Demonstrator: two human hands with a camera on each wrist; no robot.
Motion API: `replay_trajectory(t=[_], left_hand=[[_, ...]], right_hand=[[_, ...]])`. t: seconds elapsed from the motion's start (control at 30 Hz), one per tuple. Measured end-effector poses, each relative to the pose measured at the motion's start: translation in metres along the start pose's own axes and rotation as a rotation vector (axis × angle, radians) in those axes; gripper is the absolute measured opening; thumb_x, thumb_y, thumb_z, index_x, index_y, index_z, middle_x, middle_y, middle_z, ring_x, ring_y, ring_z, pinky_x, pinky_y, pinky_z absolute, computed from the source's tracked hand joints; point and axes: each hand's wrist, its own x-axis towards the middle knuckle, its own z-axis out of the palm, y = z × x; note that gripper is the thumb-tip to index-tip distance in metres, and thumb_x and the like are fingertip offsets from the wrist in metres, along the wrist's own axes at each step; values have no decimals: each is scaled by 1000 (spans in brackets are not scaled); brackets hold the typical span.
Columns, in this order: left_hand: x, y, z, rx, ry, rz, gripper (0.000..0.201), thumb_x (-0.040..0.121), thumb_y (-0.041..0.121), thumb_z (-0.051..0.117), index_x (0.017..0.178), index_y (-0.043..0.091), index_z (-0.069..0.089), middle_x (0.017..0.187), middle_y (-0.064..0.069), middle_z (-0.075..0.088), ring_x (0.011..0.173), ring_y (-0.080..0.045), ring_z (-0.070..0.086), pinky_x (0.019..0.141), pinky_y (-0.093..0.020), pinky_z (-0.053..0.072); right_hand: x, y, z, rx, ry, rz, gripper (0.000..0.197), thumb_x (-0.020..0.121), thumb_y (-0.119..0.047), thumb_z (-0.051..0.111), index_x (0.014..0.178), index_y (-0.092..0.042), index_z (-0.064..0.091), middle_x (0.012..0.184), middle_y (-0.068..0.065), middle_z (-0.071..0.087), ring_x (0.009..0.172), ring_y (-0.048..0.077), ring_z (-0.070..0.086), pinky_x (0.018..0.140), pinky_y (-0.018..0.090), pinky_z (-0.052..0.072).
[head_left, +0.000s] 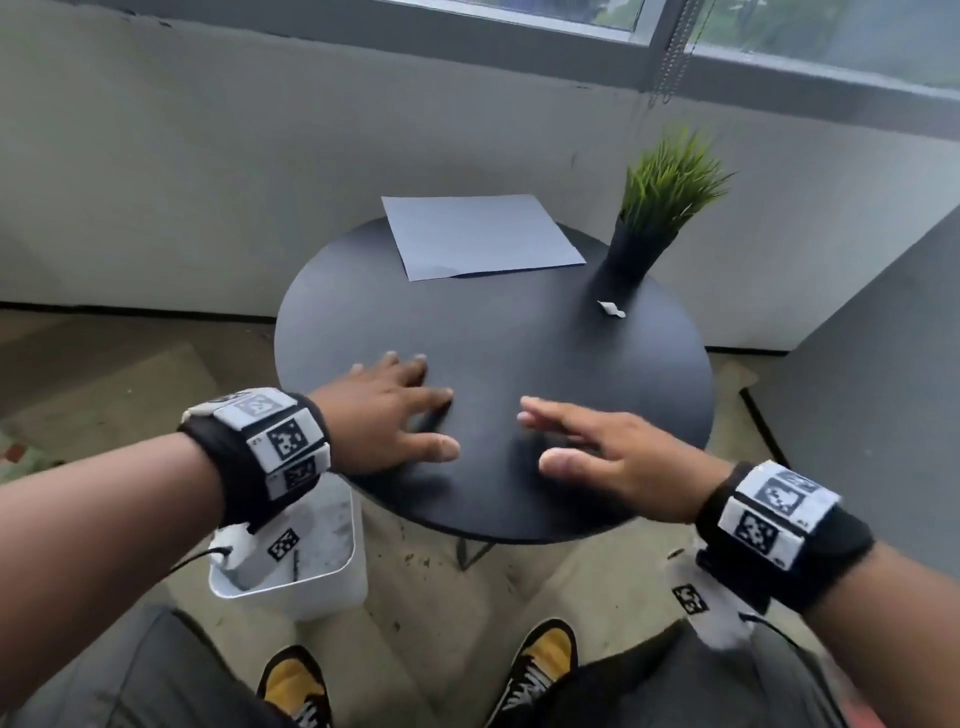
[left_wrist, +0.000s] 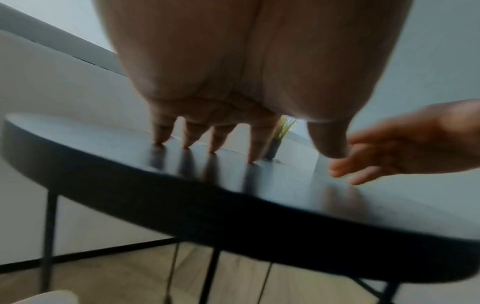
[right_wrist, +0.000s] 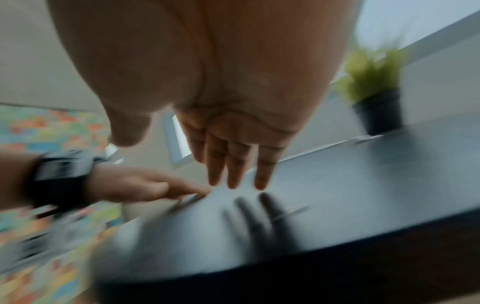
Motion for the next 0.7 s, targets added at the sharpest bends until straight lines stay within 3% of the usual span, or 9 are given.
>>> replay_trajectory(t=[0.07, 0.13, 0.2, 0.27, 0.4, 0.43, 0.5, 0.57, 0.7], left_hand=[[-13, 12, 0, -247, -26, 194, 68, 77, 86, 42, 132, 49, 58, 151, 18, 43, 143, -3, 32, 118, -28, 23], [-20, 19, 0, -431, 73, 290, 52, 78, 77, 49, 121, 52, 64, 141, 25, 53, 131, 7, 45, 110, -16, 29], [-21, 9, 3, -474, 299, 217, 54, 78, 71, 51, 124, 45, 65, 144, 16, 52, 132, 1, 46, 110, -18, 28], [-24, -15, 9, -546, 598, 46, 52, 84, 55, 57, 131, 32, 63, 141, 5, 53, 133, -10, 47, 113, -27, 29], [-39, -78, 41, -1028, 1072, -477, 46, 94, 33, 61, 135, 13, 59, 132, -9, 59, 122, -22, 55, 102, -26, 39], [-44, -90, 56, -1145, 1067, -671, 45, 97, 29, 58, 137, 8, 56, 135, -13, 58, 124, -26, 54, 99, -26, 39], [-47, -110, 94, -1186, 790, -986, 45, 101, 25, 53, 136, -5, 54, 137, -25, 55, 127, -39, 51, 101, -37, 40], [-44, -115, 127, -1155, 498, -1098, 50, 99, 26, 58, 132, -12, 53, 135, -30, 54, 125, -45, 51, 99, -45, 42], [-31, -108, 158, -1053, 297, -1094, 58, 89, 25, 73, 130, -10, 51, 128, -26, 60, 111, -42, 60, 90, -39, 45]], right_hand=[[10, 40, -21, -55, 255, 288, 68, 90, -62, 46, 143, -20, 43, 149, -5, 43, 142, 14, 34, 115, 21, 21], [16, 52, -16, -318, 239, 532, 76, 82, -77, 28, 124, -17, 50, 143, 7, 43, 137, 33, 34, 113, 45, 29], [16, 33, 16, -386, 138, 450, 87, 78, -82, 20, 136, -20, 39, 154, 6, 25, 143, 33, 21, 113, 55, 24], [5, -8, 52, -383, 9, 220, 96, 79, -83, 22, 154, -24, 13, 164, -2, -3, 150, 24, -6, 120, 53, 4], [-3, -43, 53, -115, 40, -143, 77, 92, -60, 43, 155, -24, 18, 163, -7, 11, 149, 4, 5, 122, 26, 3], [5, -36, 44, -56, 124, -105, 75, 93, -56, 47, 154, -22, 22, 163, -4, 16, 149, 5, 10, 121, 24, 5], [23, -15, 29, -102, 280, 206, 78, 92, -61, 46, 154, -21, 22, 164, 1, 12, 150, 17, 8, 122, 37, 9], [34, -10, 36, -238, 237, 500, 82, 87, -73, 34, 153, -25, 21, 164, 1, 3, 150, 26, 1, 118, 55, 10], [17, -50, 73, -246, 3, 122, 82, 87, -75, 30, 155, -33, 9, 164, -8, -5, 150, 18, -10, 120, 51, -2]])
